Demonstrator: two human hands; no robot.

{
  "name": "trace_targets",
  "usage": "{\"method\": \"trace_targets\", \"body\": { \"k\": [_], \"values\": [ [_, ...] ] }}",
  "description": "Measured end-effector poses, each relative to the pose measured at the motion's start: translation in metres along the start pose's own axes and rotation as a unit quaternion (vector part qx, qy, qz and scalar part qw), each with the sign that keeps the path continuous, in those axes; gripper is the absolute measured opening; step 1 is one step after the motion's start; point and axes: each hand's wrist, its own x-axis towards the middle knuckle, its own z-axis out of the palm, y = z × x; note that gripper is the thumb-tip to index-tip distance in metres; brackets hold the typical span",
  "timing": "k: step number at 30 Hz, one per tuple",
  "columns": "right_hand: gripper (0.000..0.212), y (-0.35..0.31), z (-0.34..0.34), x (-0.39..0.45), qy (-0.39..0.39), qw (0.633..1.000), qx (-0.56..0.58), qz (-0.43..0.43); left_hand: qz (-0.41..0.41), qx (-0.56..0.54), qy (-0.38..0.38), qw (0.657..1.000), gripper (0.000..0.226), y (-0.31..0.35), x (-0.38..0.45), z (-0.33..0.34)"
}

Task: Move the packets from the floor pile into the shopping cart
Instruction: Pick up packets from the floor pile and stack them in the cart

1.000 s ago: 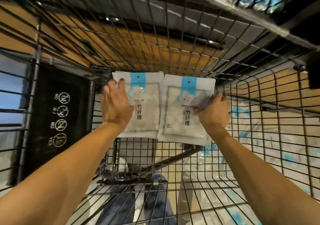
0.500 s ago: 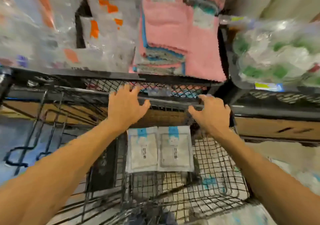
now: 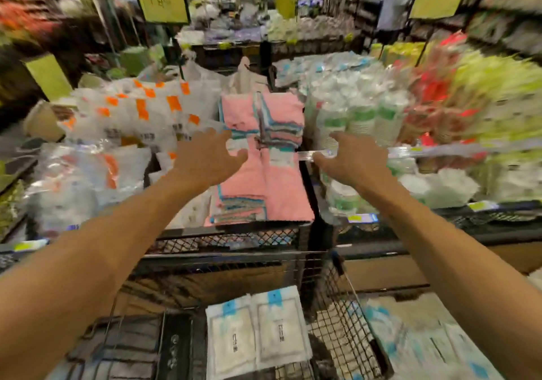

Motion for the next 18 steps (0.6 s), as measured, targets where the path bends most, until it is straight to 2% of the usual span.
{"method": "trace_targets", "body": {
  "k": [4,8,14,18],
  "values": [
    [0.08,0.028,-0.046,-0.019,0.036,0.998,-0.027,0.04,0.046,0.006,0.018,0.999,0.072,0.034,0.003,-0.031],
    [0.08,0.06,-0.078,-0.062,0.067,0.994,-0.03,0.087,0.102,0.002,0.036,0.994,0.068,0.071,-0.005,-0.041],
    [0.068,0.115,-0.106,-0.151,0.085,0.972,-0.053,0.212,0.211,-0.018,0.024,0.977,0.061,0.135,-0.034,-0.041],
    [0.067,0.139,-0.125,-0.229,0.064,0.938,-0.098,0.325,0.298,-0.023,0.016,0.954,0.066,0.18,-0.068,-0.032]
  ]
}}
